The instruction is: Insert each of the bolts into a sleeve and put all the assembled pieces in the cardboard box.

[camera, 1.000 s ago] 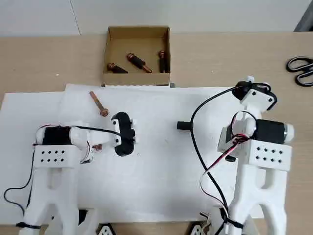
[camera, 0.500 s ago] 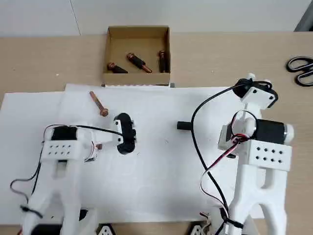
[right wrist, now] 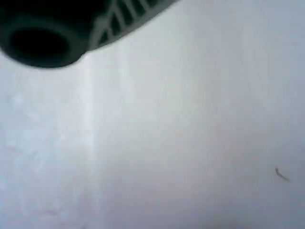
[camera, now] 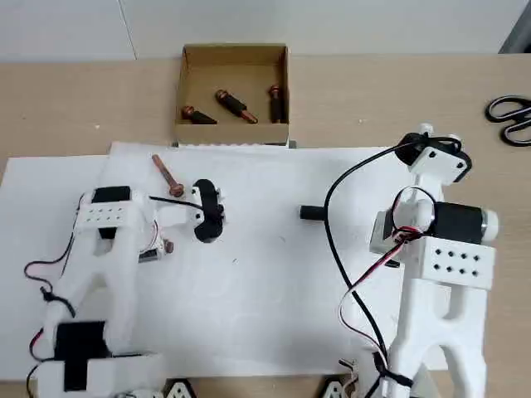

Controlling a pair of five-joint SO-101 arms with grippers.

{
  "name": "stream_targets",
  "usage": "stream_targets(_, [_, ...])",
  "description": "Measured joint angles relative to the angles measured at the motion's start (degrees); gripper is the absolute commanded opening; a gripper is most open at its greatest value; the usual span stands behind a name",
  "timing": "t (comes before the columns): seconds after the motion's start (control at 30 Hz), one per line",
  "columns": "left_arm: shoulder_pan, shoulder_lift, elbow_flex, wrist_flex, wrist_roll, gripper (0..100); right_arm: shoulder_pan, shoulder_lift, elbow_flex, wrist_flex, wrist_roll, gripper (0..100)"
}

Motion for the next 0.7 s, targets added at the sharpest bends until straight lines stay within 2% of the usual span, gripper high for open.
stream_targets(0.33, [-0.88,6.68,-4.48,0.18,0.0,8,0.0,0.0,0.0,0.0,0.0,0.7])
stream_targets(0.47, [-0.79,6.77,-4.57,0.35,0.0,3,0.0,0.0,0.0,0.0,0.0,0.7])
stream_targets(0.7, [1.23,7.56,-5.98,5.01,0.0,1,0.0,0.0,0.0,0.0,0.0,0.7])
